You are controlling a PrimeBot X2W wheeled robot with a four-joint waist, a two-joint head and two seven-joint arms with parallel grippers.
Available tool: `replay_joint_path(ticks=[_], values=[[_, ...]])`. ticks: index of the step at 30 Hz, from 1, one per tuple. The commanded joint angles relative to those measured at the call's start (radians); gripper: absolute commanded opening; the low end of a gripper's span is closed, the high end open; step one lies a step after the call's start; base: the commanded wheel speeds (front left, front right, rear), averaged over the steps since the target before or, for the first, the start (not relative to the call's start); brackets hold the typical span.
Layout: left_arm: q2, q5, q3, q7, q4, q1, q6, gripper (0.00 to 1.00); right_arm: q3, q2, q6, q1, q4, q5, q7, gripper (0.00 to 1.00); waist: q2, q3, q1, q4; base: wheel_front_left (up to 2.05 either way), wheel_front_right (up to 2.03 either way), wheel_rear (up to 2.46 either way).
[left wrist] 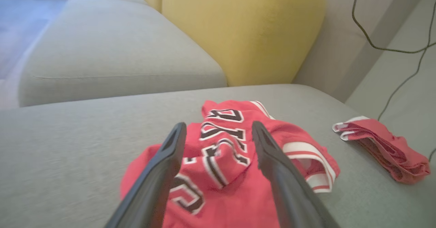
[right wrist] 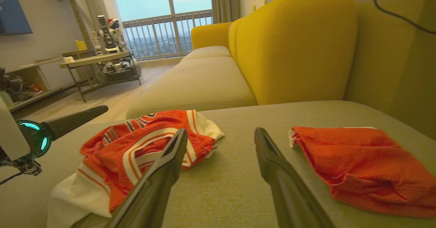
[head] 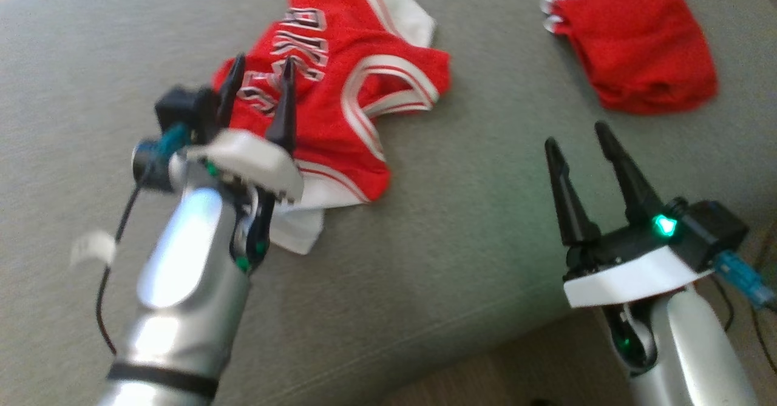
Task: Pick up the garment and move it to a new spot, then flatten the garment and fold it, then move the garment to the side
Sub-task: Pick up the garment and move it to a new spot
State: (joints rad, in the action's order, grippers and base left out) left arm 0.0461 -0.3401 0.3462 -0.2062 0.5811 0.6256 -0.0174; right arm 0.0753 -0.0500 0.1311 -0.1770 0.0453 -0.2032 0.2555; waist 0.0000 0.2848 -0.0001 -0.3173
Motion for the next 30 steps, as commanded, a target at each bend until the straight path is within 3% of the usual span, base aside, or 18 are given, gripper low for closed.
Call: replay_joint_path(ticks=[1, 12, 19, 25, 30], values=[[0.011, -0.01, -0.032, -0.021, -0.046, -0.023, -0.002, 1.0, 0.023, 0.0, 0.0, 0.01, -0.019, 0.008, 0.006, 1.0, 0.0, -0.083, 0.0001, 0.095, 0.0, 0.0, 0.0], [0.01, 0.096, -0.107, -0.055, -0.484, -0.446, -0.115, 1.0, 0.007, 0.0, 0.0, 0.116, 0.038, 0.042, 0.006, 1.0, 0.0, -0.24, 0.0001, 0.319, 0.0, 0.0, 0.0], [0.006, 0.18, -0.147, -0.055, -0.675, -0.692, -0.154, 1.0, -0.024, 0.0, 0.0, 0.184, 0.025, 0.036, 0.006, 1.0, 0.0, -0.303, 0.0001, 0.377, 0.0, 0.0, 0.0], [0.005, 0.204, -0.161, -0.055, -0.699, -0.786, -0.154, 1.0, -0.021, 0.0, 0.0, 0.223, 0.031, 0.034, 0.006, 1.0, 0.0, -0.326, 0.0001, 0.383, 0.0, 0.0, 0.0], [0.004, 0.206, -0.165, -0.055, -0.685, -0.824, -0.104, 1.0, -0.016, 0.0, 0.0, 0.238, 0.036, 0.039, 0.006, 1.0, 0.0, -0.338, 0.0001, 0.373, 0.0, 0.0, 0.0]])
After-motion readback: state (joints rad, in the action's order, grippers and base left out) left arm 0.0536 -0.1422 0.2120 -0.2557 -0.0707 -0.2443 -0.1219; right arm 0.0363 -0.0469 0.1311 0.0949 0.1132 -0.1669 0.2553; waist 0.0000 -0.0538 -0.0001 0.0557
